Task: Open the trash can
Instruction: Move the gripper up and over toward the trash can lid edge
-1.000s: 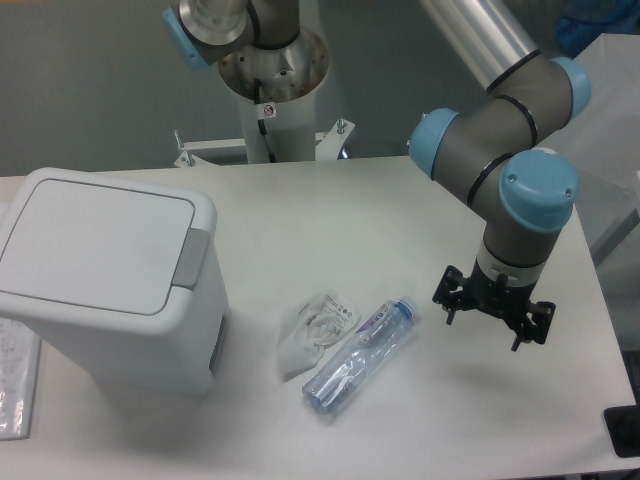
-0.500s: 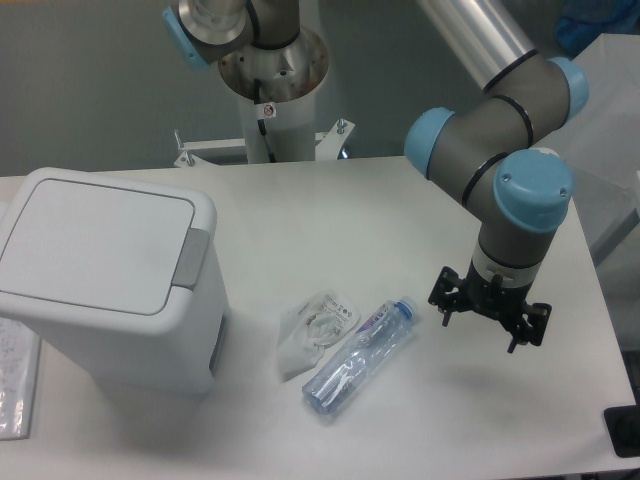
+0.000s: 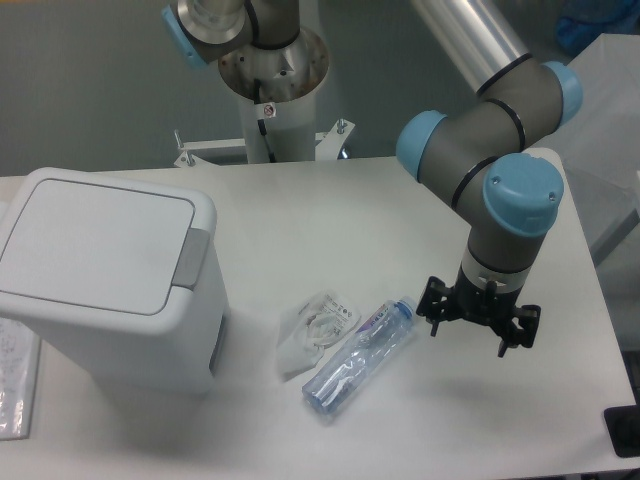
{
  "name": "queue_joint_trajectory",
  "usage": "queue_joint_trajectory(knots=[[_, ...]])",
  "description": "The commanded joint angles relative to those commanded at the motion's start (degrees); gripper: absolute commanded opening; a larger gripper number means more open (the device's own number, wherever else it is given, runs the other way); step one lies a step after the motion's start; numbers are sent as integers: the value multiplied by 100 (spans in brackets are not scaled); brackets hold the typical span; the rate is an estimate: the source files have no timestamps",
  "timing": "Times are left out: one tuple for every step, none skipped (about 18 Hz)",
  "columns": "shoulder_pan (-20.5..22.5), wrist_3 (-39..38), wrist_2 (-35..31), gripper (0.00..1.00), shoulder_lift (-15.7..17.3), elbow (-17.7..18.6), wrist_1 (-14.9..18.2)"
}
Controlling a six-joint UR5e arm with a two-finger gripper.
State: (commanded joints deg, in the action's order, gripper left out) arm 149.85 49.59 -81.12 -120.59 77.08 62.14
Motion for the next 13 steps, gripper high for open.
queue_joint_trajectory(knots=[[-9,-132,9,100,35,0,0],[-44,-264,44,100,96,-9,0],[-70,-291,166,100,114,0,0],[-62,-387,402,100,141,-9,0],[-36,-536,561,100,271,0,9],[-9,-686,719,100,412,9,9],[0,-809,834,100,518,9,9],[-9,-932,974,100,588,9,17],[-26,-1038,1132,100,650,9,18],[-53,-1160,1369,100,729,9,44],[-88,-1249,1545,100,851,9,61],[-105,-1302,1651,100,922,9,70],[-114,-1372,1766,100,949,-9,62]])
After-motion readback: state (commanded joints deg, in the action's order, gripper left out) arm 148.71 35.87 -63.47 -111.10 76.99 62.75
